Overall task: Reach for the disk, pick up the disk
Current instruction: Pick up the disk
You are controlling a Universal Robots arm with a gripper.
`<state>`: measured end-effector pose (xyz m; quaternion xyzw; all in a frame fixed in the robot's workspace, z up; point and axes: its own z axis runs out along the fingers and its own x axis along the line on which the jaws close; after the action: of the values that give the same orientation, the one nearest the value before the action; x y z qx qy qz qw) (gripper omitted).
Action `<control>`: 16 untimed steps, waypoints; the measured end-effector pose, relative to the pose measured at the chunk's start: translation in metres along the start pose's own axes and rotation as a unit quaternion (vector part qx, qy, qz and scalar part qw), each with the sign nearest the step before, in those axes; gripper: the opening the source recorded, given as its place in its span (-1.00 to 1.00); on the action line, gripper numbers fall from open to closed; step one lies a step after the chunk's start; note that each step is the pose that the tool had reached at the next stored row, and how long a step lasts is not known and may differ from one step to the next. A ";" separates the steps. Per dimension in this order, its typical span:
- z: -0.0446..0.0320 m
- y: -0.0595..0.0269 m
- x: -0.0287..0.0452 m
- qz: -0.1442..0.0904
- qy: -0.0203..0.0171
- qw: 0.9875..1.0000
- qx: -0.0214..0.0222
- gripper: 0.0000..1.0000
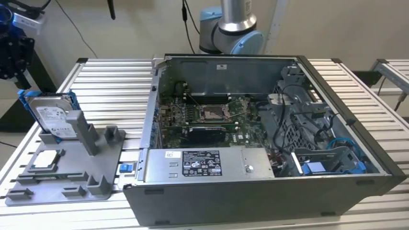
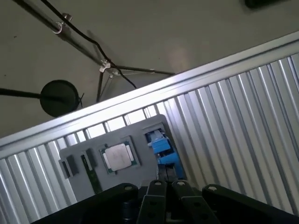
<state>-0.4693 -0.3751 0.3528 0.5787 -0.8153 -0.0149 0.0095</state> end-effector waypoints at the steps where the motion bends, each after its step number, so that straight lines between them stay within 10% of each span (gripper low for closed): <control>1: 0.0000 0.0000 0.0000 -0.008 0.000 1.000 0.000 -1.00; 11: 0.0001 0.0001 0.0000 -0.088 0.002 0.996 0.002 -1.00; 16: 0.0009 0.0001 0.0000 -0.112 -0.001 0.994 0.018 -1.00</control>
<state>-0.4695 -0.3751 0.3519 0.6661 -0.7458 -0.0013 -0.0034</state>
